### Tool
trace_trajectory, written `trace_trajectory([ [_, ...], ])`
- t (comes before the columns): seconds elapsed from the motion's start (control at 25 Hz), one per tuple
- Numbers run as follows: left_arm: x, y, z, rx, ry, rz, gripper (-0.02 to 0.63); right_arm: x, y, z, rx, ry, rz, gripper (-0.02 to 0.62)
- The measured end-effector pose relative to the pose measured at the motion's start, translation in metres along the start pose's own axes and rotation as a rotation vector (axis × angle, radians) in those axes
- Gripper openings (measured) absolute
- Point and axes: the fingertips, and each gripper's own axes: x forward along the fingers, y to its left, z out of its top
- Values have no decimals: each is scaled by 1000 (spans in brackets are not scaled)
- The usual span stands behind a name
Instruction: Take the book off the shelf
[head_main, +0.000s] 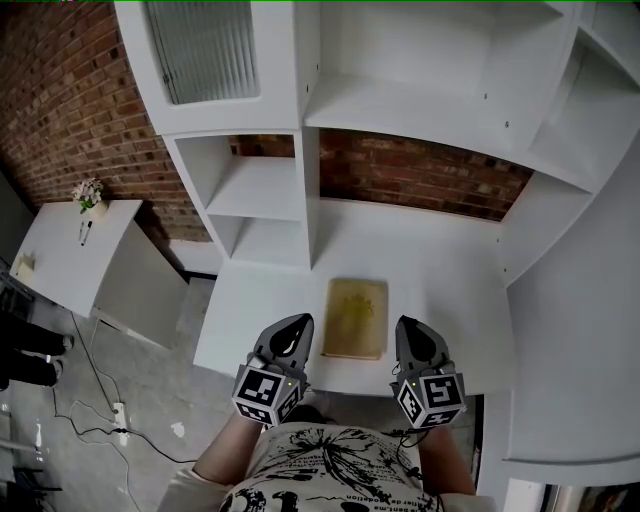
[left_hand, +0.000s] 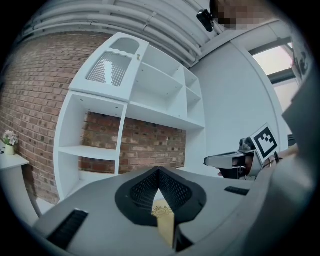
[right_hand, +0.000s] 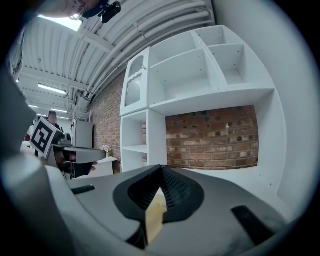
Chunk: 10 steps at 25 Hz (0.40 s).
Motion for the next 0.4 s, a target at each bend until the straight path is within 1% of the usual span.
trace_trajectory([
  [0.4,-2,5,5,3,-15,-10,2,1,1,1,-8,10,-30,5],
])
